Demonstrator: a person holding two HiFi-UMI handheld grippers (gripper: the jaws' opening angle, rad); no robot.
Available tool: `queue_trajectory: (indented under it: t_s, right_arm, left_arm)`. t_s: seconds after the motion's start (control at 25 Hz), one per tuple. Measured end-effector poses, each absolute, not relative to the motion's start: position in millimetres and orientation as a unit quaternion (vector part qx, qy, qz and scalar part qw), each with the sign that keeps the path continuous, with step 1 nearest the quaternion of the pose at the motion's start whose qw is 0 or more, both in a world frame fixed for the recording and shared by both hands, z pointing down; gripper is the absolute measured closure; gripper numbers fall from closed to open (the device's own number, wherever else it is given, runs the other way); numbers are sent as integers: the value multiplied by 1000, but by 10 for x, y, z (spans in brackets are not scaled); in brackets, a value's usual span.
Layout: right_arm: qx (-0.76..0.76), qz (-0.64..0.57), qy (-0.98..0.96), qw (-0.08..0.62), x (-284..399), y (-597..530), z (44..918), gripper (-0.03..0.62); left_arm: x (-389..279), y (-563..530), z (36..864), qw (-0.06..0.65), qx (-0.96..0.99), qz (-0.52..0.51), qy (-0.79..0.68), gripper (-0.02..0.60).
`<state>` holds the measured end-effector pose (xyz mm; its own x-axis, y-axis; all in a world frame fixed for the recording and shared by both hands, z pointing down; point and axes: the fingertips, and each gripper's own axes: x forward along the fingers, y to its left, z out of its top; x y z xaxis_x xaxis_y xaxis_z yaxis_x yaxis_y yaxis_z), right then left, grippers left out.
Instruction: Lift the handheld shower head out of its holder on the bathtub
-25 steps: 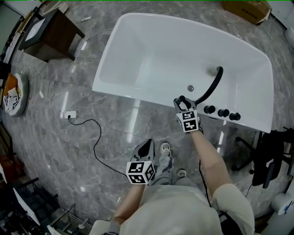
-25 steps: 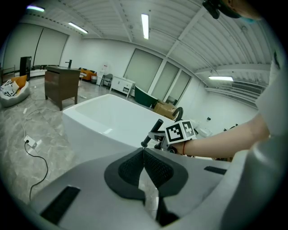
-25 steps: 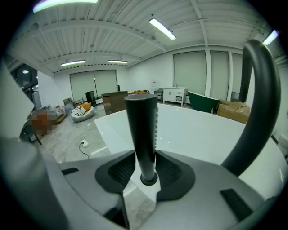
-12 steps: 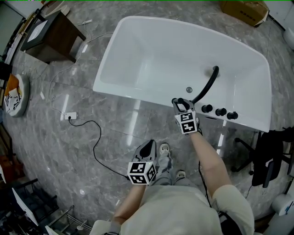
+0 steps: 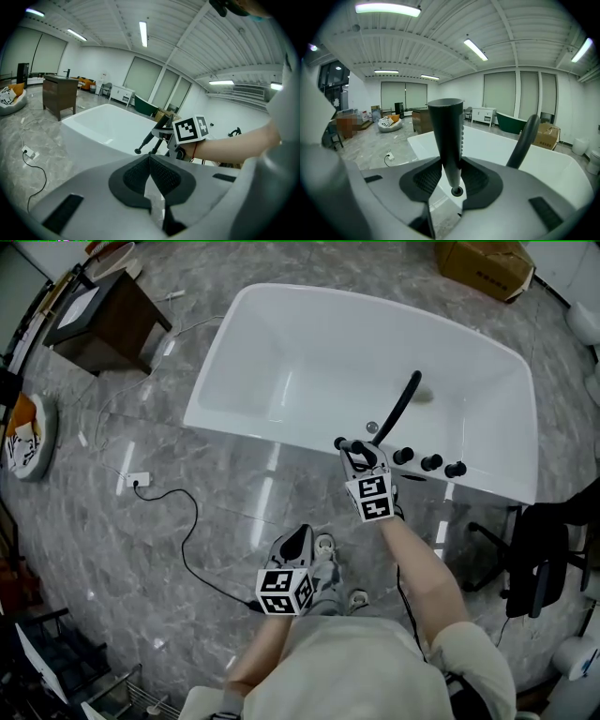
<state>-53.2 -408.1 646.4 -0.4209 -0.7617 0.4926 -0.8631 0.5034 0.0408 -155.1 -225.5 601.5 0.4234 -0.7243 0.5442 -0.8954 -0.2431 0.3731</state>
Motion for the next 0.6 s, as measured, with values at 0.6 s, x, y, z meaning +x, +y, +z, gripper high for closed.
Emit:
queue_trajectory:
  t_s: [0.6]
  right_arm:
    - [473, 39, -869, 138, -319, -3359, 5170, 456]
  left_arm:
    - [-1105, -1755, 5655, 294, 790, 108, -528, 560]
